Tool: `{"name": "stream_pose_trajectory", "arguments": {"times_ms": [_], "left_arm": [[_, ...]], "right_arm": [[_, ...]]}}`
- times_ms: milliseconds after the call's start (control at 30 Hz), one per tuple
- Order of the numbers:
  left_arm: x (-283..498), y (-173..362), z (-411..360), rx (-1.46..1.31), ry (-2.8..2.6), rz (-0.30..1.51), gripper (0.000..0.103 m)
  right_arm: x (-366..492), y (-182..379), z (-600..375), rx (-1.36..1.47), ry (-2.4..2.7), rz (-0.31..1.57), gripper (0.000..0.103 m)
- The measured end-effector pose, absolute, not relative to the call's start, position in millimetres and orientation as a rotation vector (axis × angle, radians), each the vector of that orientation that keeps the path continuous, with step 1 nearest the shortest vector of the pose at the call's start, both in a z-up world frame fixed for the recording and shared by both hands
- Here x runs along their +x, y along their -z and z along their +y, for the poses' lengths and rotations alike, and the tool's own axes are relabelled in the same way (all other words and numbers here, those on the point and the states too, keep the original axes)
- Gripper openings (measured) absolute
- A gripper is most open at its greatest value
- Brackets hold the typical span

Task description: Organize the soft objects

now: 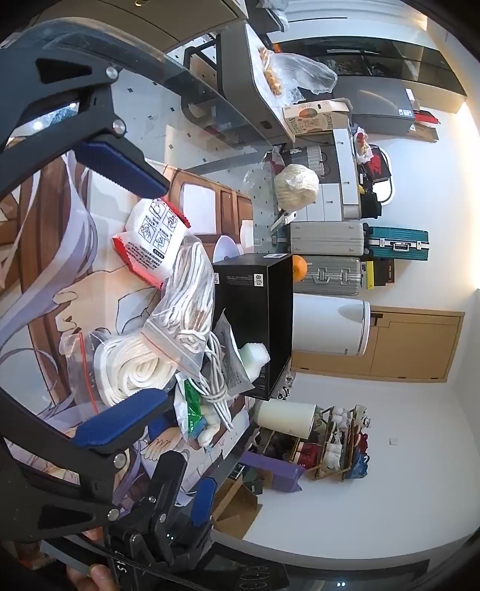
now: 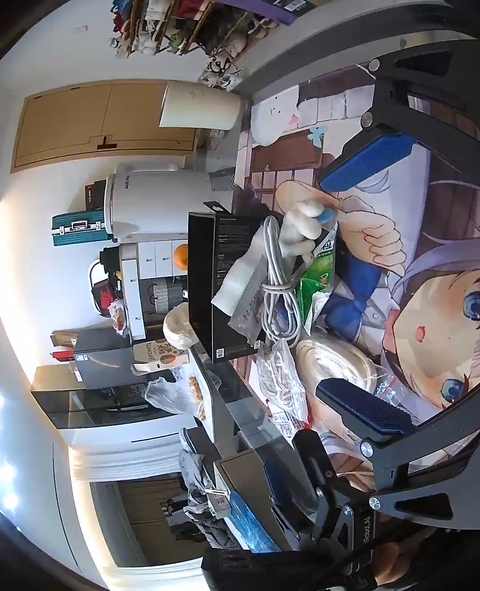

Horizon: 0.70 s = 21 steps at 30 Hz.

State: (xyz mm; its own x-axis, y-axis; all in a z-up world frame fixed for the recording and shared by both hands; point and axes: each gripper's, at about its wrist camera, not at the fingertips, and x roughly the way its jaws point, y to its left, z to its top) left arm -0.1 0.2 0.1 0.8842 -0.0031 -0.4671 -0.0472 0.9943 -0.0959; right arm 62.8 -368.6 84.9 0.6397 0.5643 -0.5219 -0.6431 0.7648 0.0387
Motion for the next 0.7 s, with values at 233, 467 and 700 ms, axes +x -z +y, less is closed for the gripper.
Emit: {"name": "stream_pose_trajectory", "arguments": {"times_ms": [233,467,700], "left_arm": [[-5.1,0.2,-2.6,-0.08,-0.033,0.468,0.103],[-1.7,2.2,-2.2,-0.09,-0.03,0.483,0.103],[-0.3,2.8,-2.8,-0.091,-0.03,0.486,0.103]], "right_arm": [[63.6,-84.3,-368.6,-0.154,-0.693,0.561,0.102],[64.6,-84.7,-369.6,-0.148,-0.696,0.562,0.103],[64.4,-84.6,-369.0,-0.146,-0.692,0.564,0.103]]}}
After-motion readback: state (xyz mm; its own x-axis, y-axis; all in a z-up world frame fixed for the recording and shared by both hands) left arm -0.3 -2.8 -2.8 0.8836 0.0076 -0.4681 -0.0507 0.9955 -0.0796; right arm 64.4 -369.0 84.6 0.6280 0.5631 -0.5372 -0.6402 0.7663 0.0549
